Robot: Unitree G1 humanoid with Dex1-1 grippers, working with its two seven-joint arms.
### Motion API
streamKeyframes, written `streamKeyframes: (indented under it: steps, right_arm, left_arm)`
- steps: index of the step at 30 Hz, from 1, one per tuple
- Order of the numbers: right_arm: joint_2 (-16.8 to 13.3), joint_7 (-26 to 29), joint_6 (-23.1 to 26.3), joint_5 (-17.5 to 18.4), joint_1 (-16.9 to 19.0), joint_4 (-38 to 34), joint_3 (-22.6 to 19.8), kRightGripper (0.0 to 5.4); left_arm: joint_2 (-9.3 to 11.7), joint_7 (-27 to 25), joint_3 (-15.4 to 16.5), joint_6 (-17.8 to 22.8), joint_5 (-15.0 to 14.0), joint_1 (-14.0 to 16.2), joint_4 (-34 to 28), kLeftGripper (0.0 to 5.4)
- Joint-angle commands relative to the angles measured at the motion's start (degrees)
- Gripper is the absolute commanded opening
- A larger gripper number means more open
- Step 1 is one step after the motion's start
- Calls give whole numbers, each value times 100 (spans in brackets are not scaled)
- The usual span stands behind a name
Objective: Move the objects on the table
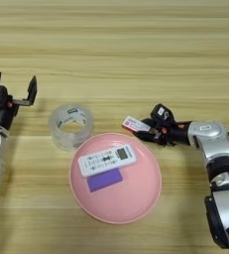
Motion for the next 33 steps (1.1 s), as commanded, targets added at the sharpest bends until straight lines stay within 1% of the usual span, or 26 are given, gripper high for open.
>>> streamKeyframes:
  steps: [1,4,8,11,14,15,17,20,23,24,26,27,29,33]
  right_arm:
    - [-34,144,217,-151,178,11,118,209]
    - [-53,130,228,-124,181,-23,79,209]
    - [-133,128,215,56,144,-175,-115,209]
    - [-239,242,237,272,212,-624,-304,209]
    - [-381,394,375,546,429,-1506,-497,209]
    - [-435,435,457,652,544,-1898,-555,209]
    - [-531,495,650,847,807,-2685,-633,209]
    - [-629,567,1007,1184,1294,-3975,-677,209]
    - [-693,659,1314,1423,1849,-5198,-532,209]
    - [-708,700,1407,1478,2016,-5526,-465,209]
    - [-731,778,1551,1562,2267,-5947,-331,209]
    - [-743,897,1579,1596,2403,-6063,-214,209]
    - [-807,1140,1526,1495,2582,-5998,84,209]
    - [-963,1487,1421,1408,2700,-5804,350,209]
  left_arm:
    - [-4,-7,-15,47,-38,-9,-41,540]
    - [-5,-8,-16,49,-38,-10,-45,540]
    - [-1,-10,-15,49,-39,-13,-38,540]
    - [6,-15,-11,50,-43,-6,-38,540]
    - [10,-23,-10,56,-47,-5,-49,540]
    - [11,-25,-10,59,-47,-8,-50,540]
    - [12,-22,-11,61,-44,-13,-47,540]
    - [10,-14,-10,65,-41,-20,-40,540]
    - [3,-7,-13,61,-36,-28,-33,540]
    - [2,-4,-15,61,-33,-30,-32,540]
    - [0,-3,-18,60,-30,-30,-32,540]
    - [-2,-4,-19,60,-31,-29,-32,540]
    - [-5,-1,-23,59,-27,-33,-28,540]
    - [-3,13,-23,61,-21,-56,0,540]
